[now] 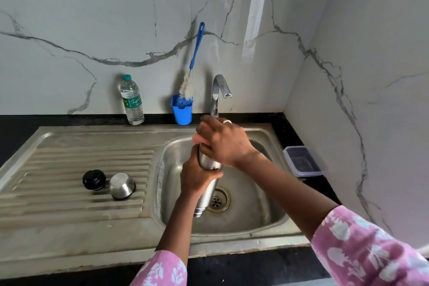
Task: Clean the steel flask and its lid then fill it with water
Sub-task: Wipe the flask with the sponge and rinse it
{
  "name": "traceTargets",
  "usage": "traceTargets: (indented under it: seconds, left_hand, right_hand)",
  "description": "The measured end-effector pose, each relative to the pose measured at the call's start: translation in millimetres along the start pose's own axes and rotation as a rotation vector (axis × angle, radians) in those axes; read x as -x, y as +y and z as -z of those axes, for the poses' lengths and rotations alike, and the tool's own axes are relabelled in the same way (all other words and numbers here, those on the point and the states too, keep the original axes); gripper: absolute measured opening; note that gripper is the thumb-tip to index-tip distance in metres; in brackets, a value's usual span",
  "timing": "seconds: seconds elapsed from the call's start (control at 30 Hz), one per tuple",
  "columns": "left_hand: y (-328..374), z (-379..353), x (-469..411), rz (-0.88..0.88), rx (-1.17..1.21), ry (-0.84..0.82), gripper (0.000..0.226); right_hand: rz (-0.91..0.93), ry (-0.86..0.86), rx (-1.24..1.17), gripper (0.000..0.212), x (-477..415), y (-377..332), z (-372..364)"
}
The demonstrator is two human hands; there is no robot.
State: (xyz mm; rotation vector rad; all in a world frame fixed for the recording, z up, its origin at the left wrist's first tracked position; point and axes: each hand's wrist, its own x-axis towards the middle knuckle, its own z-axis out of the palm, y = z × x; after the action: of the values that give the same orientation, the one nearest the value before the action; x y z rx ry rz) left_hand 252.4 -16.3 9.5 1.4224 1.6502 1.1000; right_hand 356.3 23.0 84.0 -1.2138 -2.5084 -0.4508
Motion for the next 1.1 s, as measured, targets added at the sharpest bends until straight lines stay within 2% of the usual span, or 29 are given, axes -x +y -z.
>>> traceTargets:
  seconds: [0.17,0.27,0.33,0.47,0.6,0.67,0.77,0.83,0.9,1.0,1.1]
  left_hand:
    - [11.9,2.2,3.0,-0.042,-0.102,0.094,0.099]
    - [14.1,-0.3,8.5,-0.020,-0.141,0.097,0.097]
    - [13.5,-1.9,10.3,0.000,-0.143,0.122,0.094]
    - [8.5,-3.6,10.8,0.043,-0.172,0.173,0.089]
    - [5.1,-10.4,16.0,0.079,-0.150,0.202,0.088]
    - [6.0,-11.9,15.8,0.096,-0.120,0.227,0.089]
    - [8.6,-11.8,10.8,0.102,-0.108,0.228,0.089]
    - [11.1,-14.3,7.7,0.130,-0.108,0.219,0.088]
    - [13.0,-17.8,6.2,0.157,-0.101,0.207,0.086]
    - [15.2,-19.1,2.5,0.176,-0.046,0.174,0.073]
    - [17.2,-17.6,0.1,0.165,-0.019,0.140,0.065]
  right_hand:
    - [-0.280,-0.216,-0.188,0.034,-31.8,0.8,21.3]
    - [-0.447,-0.414,-0.381,0.026,-44.2,8.4,25.3]
    - [-0.472,-0.479,-0.566,0.028,-49.0,14.0,24.3]
    - [-0.500,-0.462,-0.981,0.034,-47.9,20.2,16.8]
    - [-0.543,-0.525,-1.184,0.013,-41.4,23.4,14.0]
    - [-0.634,-0.522,-1.252,0.022,-36.8,23.4,13.4]
    - [-0.797,-0.277,-1.363,0.033,-31.0,16.8,3.4]
    - [-0.916,-0.038,-1.330,0.043,-27.3,6.6,-6.2]
    - [-0.936,0.154,-1.189,0.040,-21.8,-6.3,-14.2]
    - [-0.792,0.223,-0.911,0.040,-12.1,-17.1,-27.9]
    - [-0.512,0.298,-0.492,0.038,-6.2,-14.1,-36.0]
